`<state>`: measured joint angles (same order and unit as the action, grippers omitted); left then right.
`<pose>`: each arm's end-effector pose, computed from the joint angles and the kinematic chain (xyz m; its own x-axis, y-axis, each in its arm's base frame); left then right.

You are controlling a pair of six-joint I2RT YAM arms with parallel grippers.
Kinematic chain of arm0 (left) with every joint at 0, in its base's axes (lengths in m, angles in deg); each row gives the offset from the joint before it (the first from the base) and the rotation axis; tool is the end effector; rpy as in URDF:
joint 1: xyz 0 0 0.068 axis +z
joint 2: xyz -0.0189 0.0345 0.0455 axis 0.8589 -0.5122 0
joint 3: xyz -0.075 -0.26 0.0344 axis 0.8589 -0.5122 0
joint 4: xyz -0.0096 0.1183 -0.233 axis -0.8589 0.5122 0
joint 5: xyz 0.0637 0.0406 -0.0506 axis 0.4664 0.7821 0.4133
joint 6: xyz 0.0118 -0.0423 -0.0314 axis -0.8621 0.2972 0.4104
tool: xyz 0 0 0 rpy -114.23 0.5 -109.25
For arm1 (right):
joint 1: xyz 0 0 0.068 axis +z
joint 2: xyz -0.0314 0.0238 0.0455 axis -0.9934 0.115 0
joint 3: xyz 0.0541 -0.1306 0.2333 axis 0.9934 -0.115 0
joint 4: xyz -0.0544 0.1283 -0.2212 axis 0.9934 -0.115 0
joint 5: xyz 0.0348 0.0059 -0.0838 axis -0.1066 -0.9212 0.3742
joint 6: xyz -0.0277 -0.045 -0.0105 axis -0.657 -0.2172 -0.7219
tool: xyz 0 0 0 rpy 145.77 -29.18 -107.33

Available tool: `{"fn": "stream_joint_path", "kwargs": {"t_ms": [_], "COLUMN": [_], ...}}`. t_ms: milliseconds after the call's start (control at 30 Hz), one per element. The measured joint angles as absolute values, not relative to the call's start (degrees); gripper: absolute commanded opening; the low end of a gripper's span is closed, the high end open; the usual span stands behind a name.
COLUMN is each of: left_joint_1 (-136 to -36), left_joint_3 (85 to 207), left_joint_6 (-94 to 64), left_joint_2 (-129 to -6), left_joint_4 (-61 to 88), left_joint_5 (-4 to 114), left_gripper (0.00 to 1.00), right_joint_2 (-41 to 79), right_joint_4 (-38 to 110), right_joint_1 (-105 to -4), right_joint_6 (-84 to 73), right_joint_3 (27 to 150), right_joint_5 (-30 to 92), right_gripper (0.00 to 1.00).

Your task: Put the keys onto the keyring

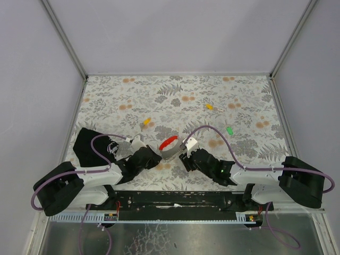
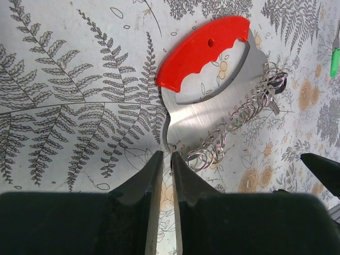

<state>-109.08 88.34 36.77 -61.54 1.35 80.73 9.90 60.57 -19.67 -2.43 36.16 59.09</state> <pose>0.1367 -0.1455 0.1260 -0.7060 -0.4828 -0.5182 -0.1083 0.7967 -0.5947 0.1182 0.2118 0.1742 -0.3030 -0.2594 -0.9170 -0.6617 0.7497 0.0066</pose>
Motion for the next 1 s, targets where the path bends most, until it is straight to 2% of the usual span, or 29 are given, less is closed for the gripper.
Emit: {"fn": "stream_joint_path", "kwargs": {"t_ms": [700, 900, 1000], "left_joint_1": [-108.9, -108.9, -108.9], "left_joint_3": [88.1, 88.1, 88.1], "left_joint_6": [36.6, 36.6, 36.5], "left_joint_2": [-63.6, -63.6, -63.4], "left_joint_4": [-2.0, -2.7, -2.8], "left_joint_5": [78.6, 77.2, 76.7], "left_gripper": [0.08, 0.00, 0.00], "right_joint_2": [10.3, 10.3, 10.3], "right_joint_4": [60.4, 60.4, 60.3], "right_joint_1": [-19.7, -19.7, -19.7], "right_joint_6": [-2.4, -2.4, -2.4], "right_joint_3": [36.4, 36.5, 36.6], "right_joint_5": [58.7, 58.3, 58.1], "right_gripper": [0.57, 0.57, 0.57]}}
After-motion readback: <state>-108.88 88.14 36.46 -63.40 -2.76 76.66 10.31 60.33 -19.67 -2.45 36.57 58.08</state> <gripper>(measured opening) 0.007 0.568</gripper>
